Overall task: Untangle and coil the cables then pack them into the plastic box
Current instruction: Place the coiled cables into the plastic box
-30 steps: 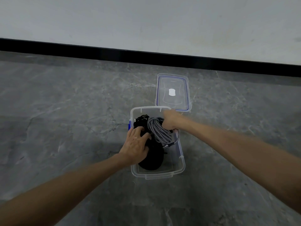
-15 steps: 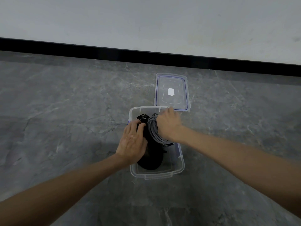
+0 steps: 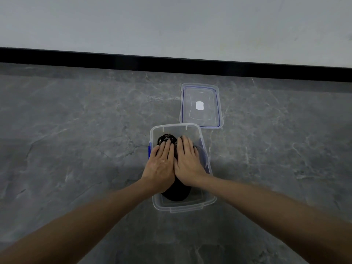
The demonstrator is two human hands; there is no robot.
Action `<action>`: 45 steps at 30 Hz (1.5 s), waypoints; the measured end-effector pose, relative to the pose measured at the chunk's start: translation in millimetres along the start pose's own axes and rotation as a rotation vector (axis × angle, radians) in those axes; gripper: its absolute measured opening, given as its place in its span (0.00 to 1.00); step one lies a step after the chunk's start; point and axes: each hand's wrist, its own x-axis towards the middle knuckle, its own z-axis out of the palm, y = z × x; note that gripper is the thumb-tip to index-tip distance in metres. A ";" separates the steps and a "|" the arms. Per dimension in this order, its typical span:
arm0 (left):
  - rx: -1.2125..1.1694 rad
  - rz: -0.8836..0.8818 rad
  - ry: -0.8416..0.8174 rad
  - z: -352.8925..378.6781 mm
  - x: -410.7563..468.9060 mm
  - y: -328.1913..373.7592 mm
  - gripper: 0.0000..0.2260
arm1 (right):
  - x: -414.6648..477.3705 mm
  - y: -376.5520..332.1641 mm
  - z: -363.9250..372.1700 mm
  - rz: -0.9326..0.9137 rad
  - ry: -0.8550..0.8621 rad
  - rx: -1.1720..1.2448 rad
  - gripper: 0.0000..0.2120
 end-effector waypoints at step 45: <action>-0.480 0.072 0.800 -206.9 154.5 -59.5 0.14 | 104.0 41.6 -272.6 -0.217 0.542 -0.214 0.14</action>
